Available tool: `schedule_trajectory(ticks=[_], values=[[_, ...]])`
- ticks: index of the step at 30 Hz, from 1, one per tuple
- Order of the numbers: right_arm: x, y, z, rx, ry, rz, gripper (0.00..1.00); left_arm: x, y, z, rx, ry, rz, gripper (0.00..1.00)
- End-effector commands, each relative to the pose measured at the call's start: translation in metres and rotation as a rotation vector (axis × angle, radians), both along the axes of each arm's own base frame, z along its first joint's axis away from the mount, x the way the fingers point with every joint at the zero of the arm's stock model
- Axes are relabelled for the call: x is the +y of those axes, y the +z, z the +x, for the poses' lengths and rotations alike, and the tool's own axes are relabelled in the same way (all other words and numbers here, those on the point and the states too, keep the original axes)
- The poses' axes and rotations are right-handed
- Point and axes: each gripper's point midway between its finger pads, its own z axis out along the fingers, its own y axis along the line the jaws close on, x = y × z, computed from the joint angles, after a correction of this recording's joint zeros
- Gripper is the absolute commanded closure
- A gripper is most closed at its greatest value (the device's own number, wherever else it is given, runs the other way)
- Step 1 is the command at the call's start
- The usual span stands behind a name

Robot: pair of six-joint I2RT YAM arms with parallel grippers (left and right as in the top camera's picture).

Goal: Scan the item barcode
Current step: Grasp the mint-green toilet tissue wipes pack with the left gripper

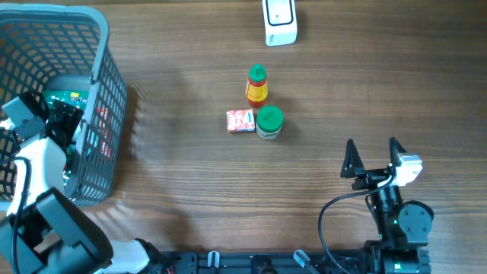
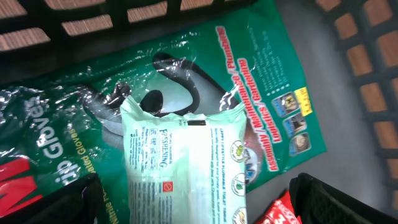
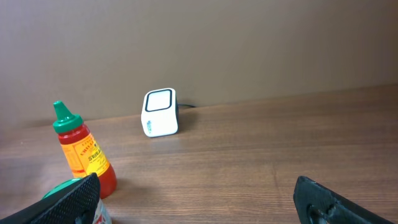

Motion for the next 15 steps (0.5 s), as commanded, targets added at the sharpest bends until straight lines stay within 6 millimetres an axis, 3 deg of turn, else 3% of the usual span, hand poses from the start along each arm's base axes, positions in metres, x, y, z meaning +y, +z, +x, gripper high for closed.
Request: schedule_trajectory(ticks=[1, 15], values=[[0.0, 0.002, 0.0, -0.012, -0.003, -0.01, 0.0, -0.005, -0.016, 0.009, 0.054, -0.079, 0.031, 0.0], [0.0, 0.002, 0.0, -0.012, -0.003, -0.01, 0.0, -0.005, -0.054, 0.008, 0.154, -0.09, 0.037, 0.0]])
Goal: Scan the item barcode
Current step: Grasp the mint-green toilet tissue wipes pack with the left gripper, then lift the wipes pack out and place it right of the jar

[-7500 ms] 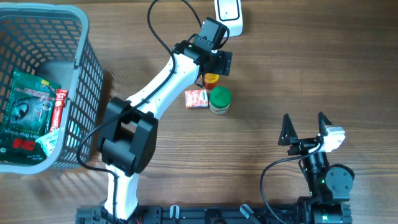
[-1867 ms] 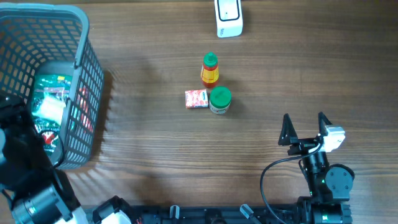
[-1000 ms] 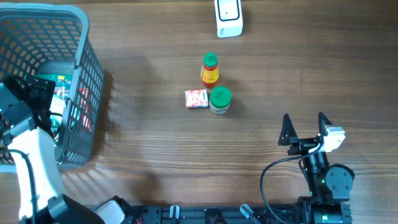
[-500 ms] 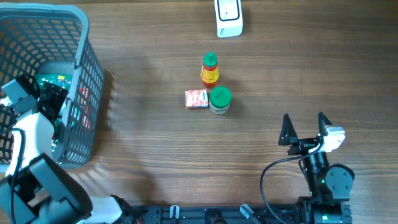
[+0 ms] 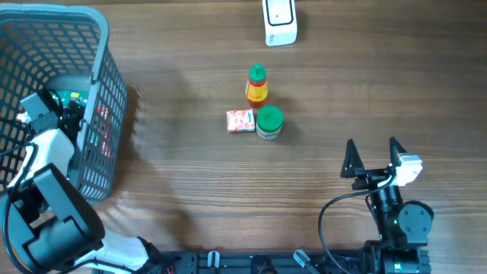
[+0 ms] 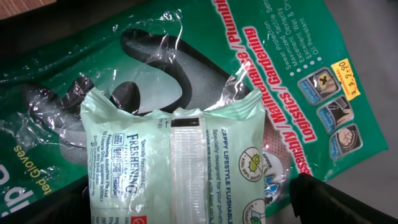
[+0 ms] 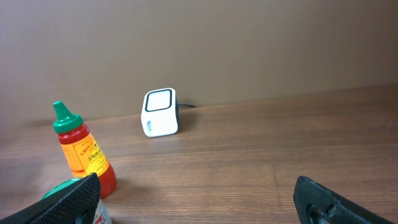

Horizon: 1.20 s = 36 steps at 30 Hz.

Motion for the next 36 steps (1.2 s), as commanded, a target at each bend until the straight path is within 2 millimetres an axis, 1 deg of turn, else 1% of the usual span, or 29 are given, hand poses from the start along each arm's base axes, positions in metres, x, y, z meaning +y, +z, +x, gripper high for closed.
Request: schedule_trajectory(ticks=[1, 2, 3, 4, 5, 6, 8, 10, 11, 12, 13, 15, 16, 18, 19, 21, 23, 24, 25, 26, 29, 30, 31, 33, 34, 35, 36], values=[[0.0, 0.002, 0.0, -0.011, -0.003, -0.01, 0.0, -0.002, -0.018, -0.004, 0.057, -0.014, -0.014, 0.01], [0.0, 0.002, 0.0, -0.012, -0.002, -0.01, 0.0, -0.003, -0.02, -0.005, 0.064, -0.015, -0.018, 0.08], [0.0, 0.002, 0.0, -0.012, -0.003, -0.01, 0.0, -0.003, -0.02, -0.006, 0.066, -0.015, -0.019, 0.19], [0.0, 0.002, 0.0, -0.012, -0.003, -0.01, 0.0, -0.003, -0.02, -0.006, 0.067, -0.015, -0.02, 0.25], [0.0, 0.002, 0.0, -0.011, -0.003, -0.01, 0.0, -0.004, -0.02, -0.006, 0.067, -0.015, -0.021, 0.35], [0.0, 0.002, 0.0, -0.012, -0.002, -0.01, 0.0, -0.004, -0.02, -0.007, 0.069, -0.015, -0.022, 0.41], [0.0, 0.002, 0.0, -0.012, -0.002, -0.01, 0.0, -0.004, -0.019, -0.007, 0.069, -0.015, -0.021, 0.44], [0.0, 0.002, 0.0, -0.012, -0.003, -0.01, 0.0, -0.004, -0.014, -0.006, 0.059, -0.015, -0.015, 0.44], [0.0, 0.002, 0.0, -0.012, -0.003, -0.01, 0.0, -0.003, -0.007, -0.005, 0.047, -0.015, -0.008, 0.48], [0.0, 0.002, 0.0, -0.012, -0.003, -0.01, 0.0, -0.002, 0.002, -0.004, 0.035, -0.015, 0.0, 0.55], [0.0, 0.002, 0.0, -0.012, -0.003, -0.01, 0.0, -0.001, 0.012, -0.002, 0.02, -0.014, 0.008, 0.6], [0.0, 0.002, 0.0, -0.011, -0.003, -0.01, 0.0, 0.001, 0.034, 0.002, -0.013, -0.014, 0.029, 0.61], [0.0, 0.002, 0.0, -0.012, -0.003, -0.01, 0.0, 0.003, 0.048, 0.004, -0.034, -0.014, 0.041, 0.6], [0.0, 0.002, 0.0, -0.012, -0.003, -0.01, 0.0, 0.004, 0.081, 0.007, -0.091, -0.013, 0.076, 0.57], [0.0, 0.002, 0.0, -0.011, -0.003, -0.01, 0.0, 0.005, 0.091, 0.008, -0.108, -0.012, 0.086, 0.56], [0.0, 0.002, 0.0, -0.012, -0.003, -0.01, 0.0, 0.005, 0.122, 0.008, -0.17, -0.012, 0.123, 0.55], [0.0, 0.002, 0.0, -0.011, -0.003, -0.01, 0.0, 0.002, 0.153, 0.004, -0.241, -0.001, 0.156, 0.55], [0.0, 0.002, 0.0, -0.011, -0.002, -0.01, 0.0, 0.001, 0.164, 0.001, -0.269, 0.009, 0.163, 0.55], [0.0, 0.002, 0.0, -0.011, -0.003, -0.01, 0.0, -0.003, 0.179, -0.002, -0.311, 0.011, 0.172, 0.55], [0.0, 0.002, 0.0, -0.012, -0.003, -0.01, 0.0, -0.005, 0.187, -0.002, -0.335, 0.007, 0.173, 0.55], [0.0, 0.002, 0.0, -0.012, -0.003, -0.01, 0.0, -0.028, 0.225, -0.003, -0.47, -0.065, 0.147, 0.56], [0.0, 0.002, 0.0, -0.012, -0.002, -0.01, 0.0, -0.034, 0.235, -0.004, -0.505, -0.079, 0.137, 0.56], [0.0, 0.002, 0.0, -0.012, -0.003, -0.01, 0.0, -0.043, 0.249, -0.007, -0.557, -0.095, 0.125, 0.57], [0.0, 0.002, 0.0, -0.012, -0.003, -0.01, 0.0, -0.056, 0.268, -0.011, -0.625, -0.125, 0.107, 0.58], [0.0, 0.002, 0.0, -0.012, -0.002, -0.01, 0.0, -0.065, 0.28, -0.014, -0.668, -0.144, 0.093, 0.58], [0.0, 0.002, 0.0, -0.012, -0.002, -0.01, 0.0, -0.078, 0.295, -0.018, -0.721, -0.185, 0.076, 0.59], [0.0, 0.002, 0.0, -0.012, -0.003, -0.01, 0.0, -0.089, 0.306, -0.021, -0.756, -0.223, 0.072, 0.59]])
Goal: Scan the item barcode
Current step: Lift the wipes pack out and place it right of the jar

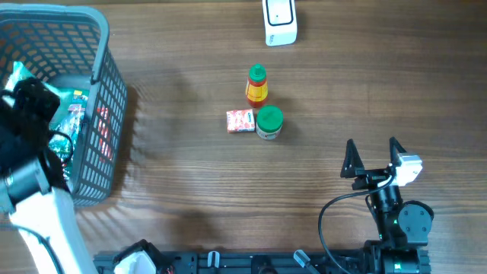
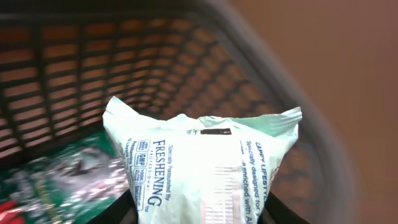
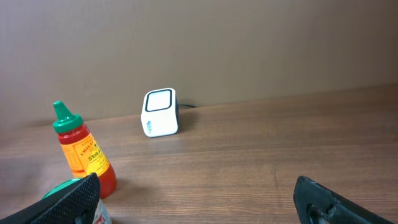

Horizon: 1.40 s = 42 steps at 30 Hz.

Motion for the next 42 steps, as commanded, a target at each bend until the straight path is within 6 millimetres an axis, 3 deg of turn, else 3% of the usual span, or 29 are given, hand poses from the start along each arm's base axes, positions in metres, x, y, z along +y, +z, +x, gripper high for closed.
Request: schedule_trajectory(ticks=[1, 6, 8, 13, 18, 23, 27, 29, 34, 38, 42], values=[[0.0, 0.002, 0.0, -0.012, -0.003, -0.01, 0.0, -0.051, 0.059, -0.007, -0.193, -0.184, -0.02, 0.59], [0.0, 0.002, 0.0, -0.011, -0.003, -0.01, 0.0, -0.107, 0.101, -0.024, -0.326, -0.317, 0.003, 0.59], [0.0, 0.002, 0.0, -0.012, -0.002, -0.01, 0.0, -0.148, 0.116, -0.027, -0.378, -0.444, 0.005, 0.59], [0.0, 0.002, 0.0, -0.012, -0.003, -0.01, 0.0, -0.217, 0.12, -0.016, -0.4, -0.659, -0.029, 0.6], [0.0, 0.002, 0.0, -0.012, -0.003, -0.01, 0.0, -0.271, 0.104, 0.003, -0.355, -0.776, -0.056, 0.6], [0.0, 0.002, 0.0, -0.012, -0.003, -0.01, 0.0, -0.345, 0.074, 0.024, -0.295, -0.931, -0.085, 0.6], [0.0, 0.002, 0.0, -0.012, -0.003, -0.01, 0.0, -0.428, 0.042, 0.034, -0.267, -1.087, -0.105, 0.59], [0.0, 0.002, 0.0, -0.012, -0.003, -0.01, 0.0, -0.455, 0.025, 0.035, -0.247, -1.114, -0.1, 0.59], [0.0, 0.002, 0.0, -0.011, -0.002, -0.01, 0.0, -0.528, -0.04, 0.033, -0.174, -1.146, -0.042, 0.58], [0.0, 0.002, 0.0, -0.011, -0.003, -0.01, 0.0, -0.559, -0.095, 0.032, -0.11, -1.129, 0.011, 0.55], [0.0, 0.002, 0.0, -0.012, -0.003, -0.01, 0.0, -0.569, -0.141, 0.035, -0.037, -1.126, 0.045, 0.54]])
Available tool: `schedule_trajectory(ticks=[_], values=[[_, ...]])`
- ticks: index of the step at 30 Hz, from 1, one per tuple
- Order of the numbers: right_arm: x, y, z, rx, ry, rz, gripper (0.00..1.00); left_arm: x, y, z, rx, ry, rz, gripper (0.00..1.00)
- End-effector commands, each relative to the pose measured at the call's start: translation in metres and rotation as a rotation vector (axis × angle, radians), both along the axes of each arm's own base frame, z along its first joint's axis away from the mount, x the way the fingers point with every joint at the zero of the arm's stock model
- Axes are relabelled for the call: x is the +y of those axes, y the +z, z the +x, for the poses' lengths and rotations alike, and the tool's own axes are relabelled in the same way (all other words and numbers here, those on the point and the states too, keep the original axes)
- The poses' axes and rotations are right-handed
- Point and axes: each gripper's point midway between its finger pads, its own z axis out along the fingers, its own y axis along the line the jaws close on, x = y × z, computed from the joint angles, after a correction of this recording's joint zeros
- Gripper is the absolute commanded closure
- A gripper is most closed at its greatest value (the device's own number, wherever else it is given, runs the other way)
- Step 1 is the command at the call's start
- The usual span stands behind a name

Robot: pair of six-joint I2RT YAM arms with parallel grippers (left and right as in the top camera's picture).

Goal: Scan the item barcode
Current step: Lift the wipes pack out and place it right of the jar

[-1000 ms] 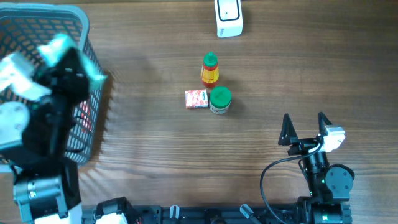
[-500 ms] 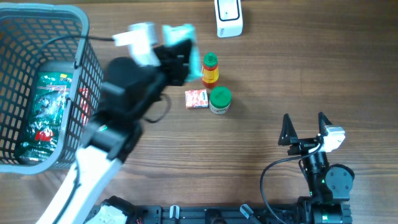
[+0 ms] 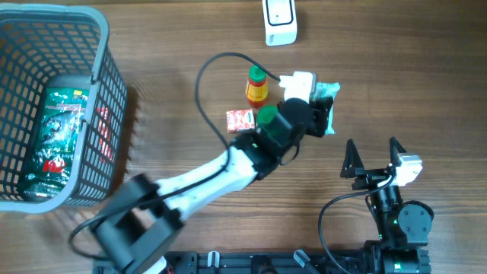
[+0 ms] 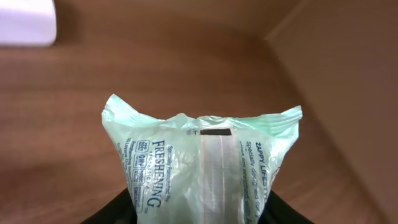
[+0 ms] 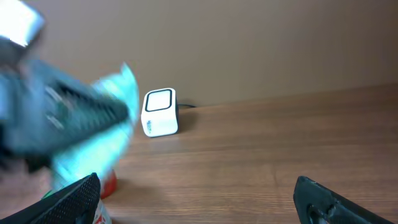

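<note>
A pale green wipes pack (image 4: pixel 202 155) is gripped from below by my left gripper (image 4: pixel 199 214), which is shut on it. In the overhead view the pack (image 3: pixel 327 106) hangs over the table's middle, right of the sauce bottle, with the left gripper (image 3: pixel 313 116) behind it. The white barcode scanner (image 3: pixel 279 21) stands at the far edge and shows as a white blur (image 4: pixel 25 22) at the upper left. From the right wrist the pack (image 5: pixel 102 118) is a blur left of the scanner (image 5: pixel 160 112). My right gripper (image 5: pixel 196 193) is open and holds nothing.
A red sauce bottle (image 3: pixel 257 84), a small red box (image 3: pixel 240 120) and a green-lidded jar (image 3: pixel 266 116) stand mid-table, partly under the left arm. The grey basket (image 3: pixel 103 91) at the left holds a green glove pack (image 3: pixel 57 137).
My left gripper, still shut on the wipes pack, was above the basket and is now over the middle of the table, right of the sauce bottle. The right arm has not moved.
My left gripper was open over the wipes pack lying on the glove pack in the basket, then closer to it. Later it was shut on the pack, held up above the basket. Now the pack is across the table, nearer the scanner.
</note>
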Motion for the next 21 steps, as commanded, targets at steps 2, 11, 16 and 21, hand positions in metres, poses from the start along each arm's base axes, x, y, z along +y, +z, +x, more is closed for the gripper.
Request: schedule_trajectory(ticks=[2, 11, 16, 21], values=[[0.0, 0.002, 0.0, -0.012, -0.003, -0.01, 0.0, 0.002, -0.036, 0.015, 0.01, 0.067, 0.07, 0.52], [0.0, 0.002, 0.0, -0.012, -0.003, -0.01, 0.0, 0.004, -0.106, 0.011, 0.106, 0.061, 0.189, 0.5], [0.0, 0.002, 0.0, -0.012, -0.003, -0.01, 0.0, 0.008, -0.118, 0.003, 0.153, 0.048, 0.228, 0.51], [0.0, 0.002, 0.0, -0.012, -0.003, -0.01, 0.0, 0.002, -0.117, -0.006, 0.156, 0.017, 0.244, 0.21]])
